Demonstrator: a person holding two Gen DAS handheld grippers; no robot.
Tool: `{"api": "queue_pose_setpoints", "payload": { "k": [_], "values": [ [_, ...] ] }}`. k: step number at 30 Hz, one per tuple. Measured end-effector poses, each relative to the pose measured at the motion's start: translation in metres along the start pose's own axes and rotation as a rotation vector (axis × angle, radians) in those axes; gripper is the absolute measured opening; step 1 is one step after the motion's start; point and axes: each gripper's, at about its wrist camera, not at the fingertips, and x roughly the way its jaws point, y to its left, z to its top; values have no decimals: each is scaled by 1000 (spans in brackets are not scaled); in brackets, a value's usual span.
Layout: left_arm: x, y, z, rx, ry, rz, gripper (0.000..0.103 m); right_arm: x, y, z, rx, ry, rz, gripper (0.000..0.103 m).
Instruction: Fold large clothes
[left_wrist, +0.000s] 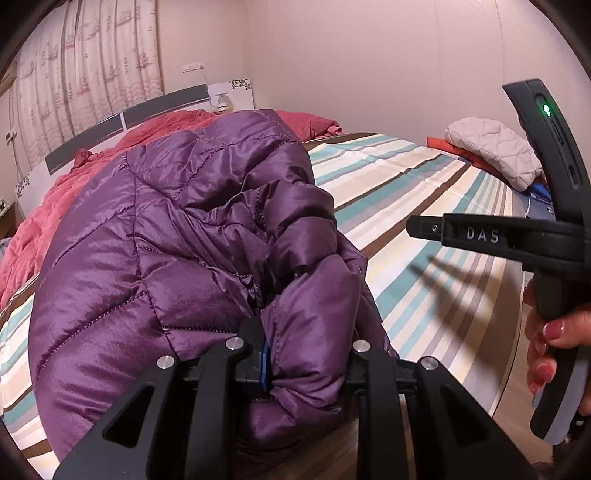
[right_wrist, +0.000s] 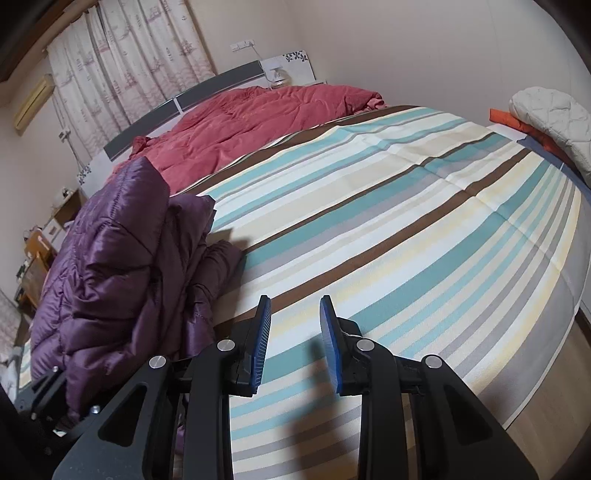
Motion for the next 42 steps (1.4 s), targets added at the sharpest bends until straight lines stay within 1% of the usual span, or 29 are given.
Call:
{"api": "queue_pose_setpoints", "payload": {
  "k": [1, 4, 7, 8, 10, 12, 16, 17, 19, 21, 23, 26, 27, 28, 29, 30, 31, 32, 33, 34, 36, 37, 40, 42],
  "values": [
    [1, 1, 1, 1, 0, -7, 21, -1, 1, 0, 0, 0, 0, 27],
    [-4, 4, 5, -13, -6, -35, 28, -1, 3, 0, -3, -1, 6, 27],
    [-10, 5, 12, -22, -11, -81, 40, -2, 6, 0, -5, -1, 10, 27],
    [-13, 4, 14, -17, -12, -92, 45, -2, 6, 0, -5, -1, 11, 27],
    [-17, 2, 15, -13, -12, -107, 48, -2, 8, -1, -6, 1, 13, 27],
    [-28, 4, 17, -36, -33, -147, 55, -2, 9, -1, -8, 3, 16, 27],
    [-56, 19, 23, -131, -104, -243, 61, -3, 11, -2, -19, 1, 16, 27],
    [-64, 26, 24, -152, -129, -247, 64, -3, 11, -2, -19, 0, 15, 27],
    [-74, 40, 25, -185, -164, -230, 66, -4, 12, -2, -23, -3, 12, 27],
    [-80, 61, 26, -242, -201, -181, 68, -3, 13, -2, -30, -4, 10, 27],
    [-80, 88, 27, -313, -220, -102, 68, -2, 14, -3, -29, -2, 15, 27],
    [-69, 119, 27, -398, -212, 3, 69, -6, 17, -1, -35, -8, 26, 27],
    [-62, 132, 25, -418, -196, 46, 68, -8, 18, 1, -32, -13, 34, 27],
    [-53, 140, 26, -424, -169, 73, 68, -10, 19, 4, -31, -20, 46, 27],
    [-45, 144, 25, -422, -142, 89, 67, -14, 23, 8, -34, -30, 59, 27],
    [-30, 149, 27, -409, -90, 95, 67, -17, 28, 12, -39, -38, 69, 27],
    [-18, 147, 27, -387, -40, 86, 67, -21, 35, 18, -51, -48, 94, 27],
    [-11, 141, 27, -343, -23, 108, 68, -23, 41, 22, -61, -55, 110, 27],
    [-9, 132, 28, -296, -28, 127, 68, -26, 49, 26, -75, -67, 126, 27],
    [-9, 126, 28, -262, -29, 130, 69, -30, 61, 32, -96, -85, 147, 27],
    [-5, 109, 24, -189, -22, 126, 69, -33, 78, 41, -126, -102, 182, 27],
    [-6, 105, 23, -172, -25, 121, 69, -32, 88, 45, -139, -106, 200, 27],
    [-8, 100, 19, -171, -34, 97, 69, -19, 123, 54, -192, -99, 250, 27],
    [-11, 101, 17, -181, -41, 81, 69, -6, 139, 56, -215, -72, 249, 27]
  ]
}}
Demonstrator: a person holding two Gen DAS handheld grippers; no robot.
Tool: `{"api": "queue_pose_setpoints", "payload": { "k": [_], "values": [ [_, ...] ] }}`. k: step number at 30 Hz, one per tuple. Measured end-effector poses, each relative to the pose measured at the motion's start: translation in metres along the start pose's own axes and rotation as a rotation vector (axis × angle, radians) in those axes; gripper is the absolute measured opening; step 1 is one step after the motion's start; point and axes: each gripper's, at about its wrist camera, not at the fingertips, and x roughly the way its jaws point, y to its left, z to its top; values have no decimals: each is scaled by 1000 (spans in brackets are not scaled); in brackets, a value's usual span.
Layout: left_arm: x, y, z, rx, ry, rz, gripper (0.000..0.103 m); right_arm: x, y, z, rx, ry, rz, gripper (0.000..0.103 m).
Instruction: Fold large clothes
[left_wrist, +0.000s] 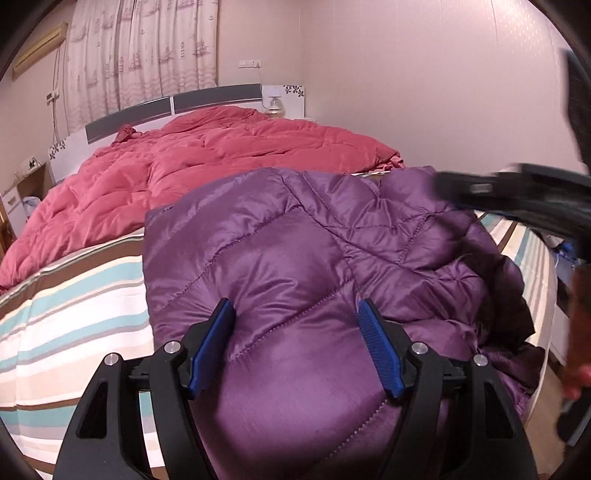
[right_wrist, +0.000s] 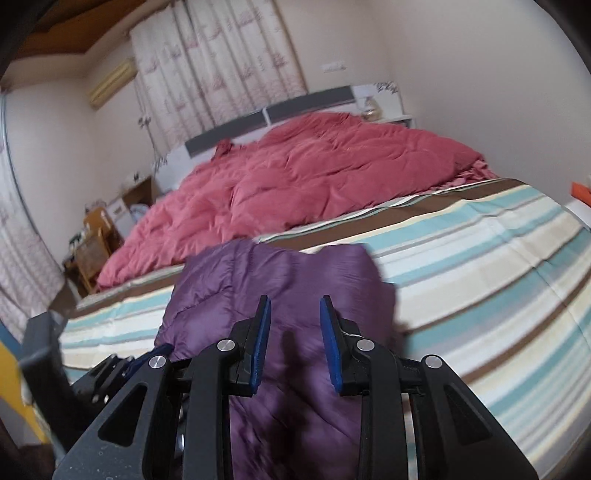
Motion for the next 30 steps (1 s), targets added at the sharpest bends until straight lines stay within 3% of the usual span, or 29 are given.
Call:
{"api": "queue_pose_setpoints", "payload": {
  "k": [2, 5, 11, 20, 24, 26, 30],
  "values": [
    [-1, 2, 0, -2, -1, -6, 69, 21, 6, 1, -19, 51, -8, 27],
    [-3, 0, -1, -5, 1, -26, 69, 39, 3, -9, -45, 110, -91, 27],
    [8, -20, 2, 11, 24, -48, 72, 55, -29, -33, -11, 132, -201, 27],
    [23, -28, 1, 21, 48, -38, 73, 88, -49, -46, 9, 128, -195, 27],
    [10, -14, 12, -48, 68, -94, 73, 83, -50, -43, 4, 141, -174, 27],
    [4, -2, 19, -97, 70, -57, 80, 75, -50, -39, 23, 139, -143, 28],
    [10, 14, 24, -92, 121, 30, 83, 44, -49, -35, 34, 95, -69, 49]
  ]
}}
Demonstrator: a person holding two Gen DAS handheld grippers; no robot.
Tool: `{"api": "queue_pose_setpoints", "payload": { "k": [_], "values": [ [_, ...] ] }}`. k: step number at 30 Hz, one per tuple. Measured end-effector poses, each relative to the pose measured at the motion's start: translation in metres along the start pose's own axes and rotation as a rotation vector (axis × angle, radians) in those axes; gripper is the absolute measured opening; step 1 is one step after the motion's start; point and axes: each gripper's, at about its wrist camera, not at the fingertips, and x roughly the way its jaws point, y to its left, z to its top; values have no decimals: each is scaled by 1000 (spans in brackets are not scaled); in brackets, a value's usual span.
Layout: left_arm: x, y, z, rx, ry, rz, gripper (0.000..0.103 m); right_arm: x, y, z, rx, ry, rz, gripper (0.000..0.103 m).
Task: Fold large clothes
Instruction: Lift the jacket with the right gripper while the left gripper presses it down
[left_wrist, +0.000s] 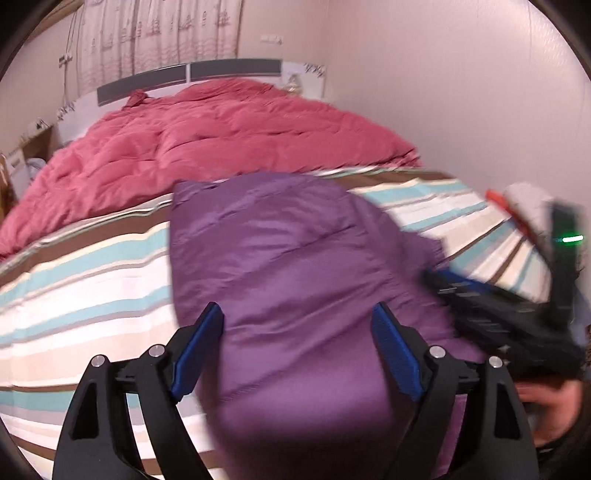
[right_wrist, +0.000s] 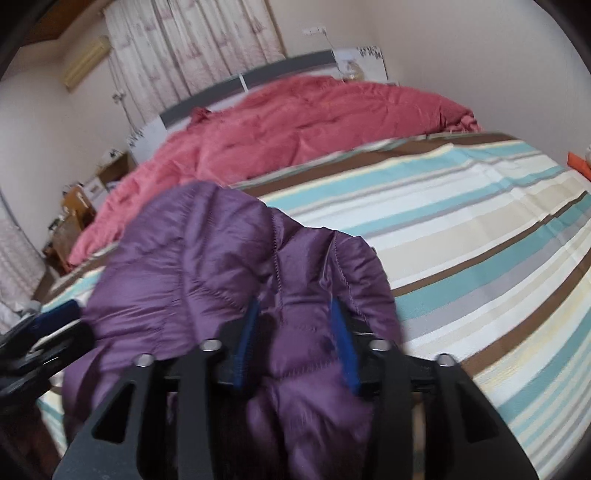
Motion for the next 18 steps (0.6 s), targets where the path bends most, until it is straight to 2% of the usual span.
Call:
{"api": "queue_pose_setpoints", "payload": {
  "k": [4, 7, 9, 11, 14, 18],
  "values": [
    [10, -5, -5, 77, 5, 16, 85, -26, 3, -1, -9, -31, 17, 49],
    [15, -10, -8, 85, 3, 24, 87, -30, 10, -4, -24, 3, 45, 49],
    [18, -14, -8, 97, 15, 32, 88, -16, 17, -7, -90, 59, -24, 49],
    [24, -19, -8, 111, 38, 46, 88, -1, 14, -11, -100, 97, -50, 49],
    [31, -25, -8, 128, 57, 69, 88, 16, -1, -19, -48, 108, -22, 49],
    [35, -27, -12, 132, 50, 85, 89, 17, 0, -26, -61, 85, -32, 49]
  ]
}}
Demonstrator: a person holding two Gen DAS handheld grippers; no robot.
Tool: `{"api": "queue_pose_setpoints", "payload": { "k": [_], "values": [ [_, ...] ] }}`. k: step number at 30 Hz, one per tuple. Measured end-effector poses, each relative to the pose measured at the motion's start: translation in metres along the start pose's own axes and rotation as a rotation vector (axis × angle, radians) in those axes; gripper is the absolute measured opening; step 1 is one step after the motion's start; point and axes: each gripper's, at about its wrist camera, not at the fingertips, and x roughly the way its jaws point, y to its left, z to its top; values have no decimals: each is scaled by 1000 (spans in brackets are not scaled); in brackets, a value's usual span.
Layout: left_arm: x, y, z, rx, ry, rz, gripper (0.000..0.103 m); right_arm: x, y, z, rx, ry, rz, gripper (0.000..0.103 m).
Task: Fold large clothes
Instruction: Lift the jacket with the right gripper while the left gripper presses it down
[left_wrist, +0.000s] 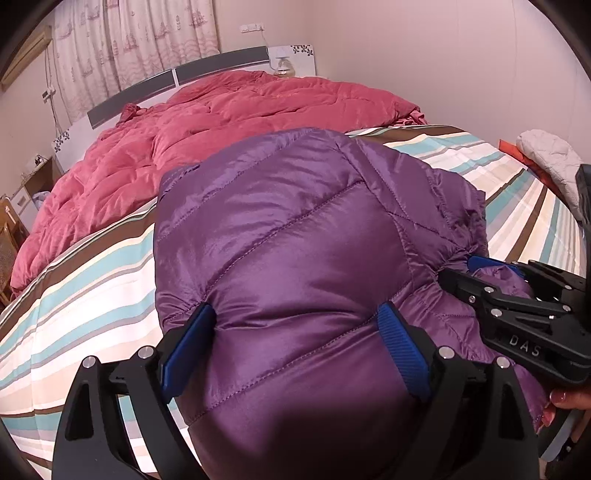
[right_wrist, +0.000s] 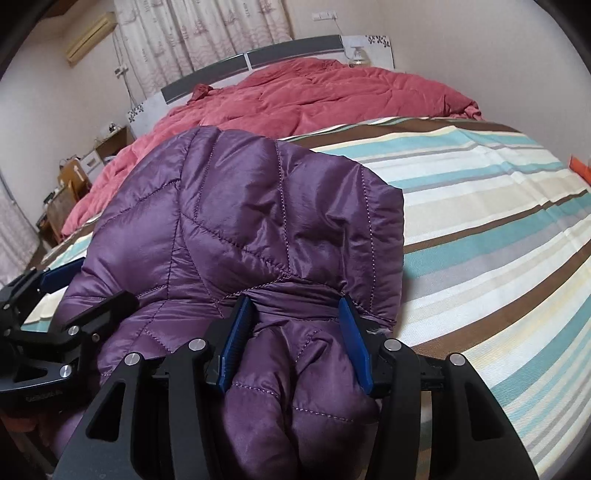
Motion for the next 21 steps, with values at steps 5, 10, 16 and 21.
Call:
{"api": "queue_pose_setpoints", "payload": {
  "k": [5, 10, 16, 21],
  "values": [
    [-6, 3, 1, -19, -3, 1, 89, -20, 1, 8, 7, -16, 26, 49],
    [-7, 4, 1, -38, -2, 6, 90, -43, 10, 34, -14, -73, 49, 49],
    [-2, 16, 27, -61, 52, -12, 98, -10, 13, 62, 0, -7, 36, 49],
    [22, 29, 58, -88, 84, 24, 101, 22, 3, 64, 28, 53, 23, 49]
  ]
}}
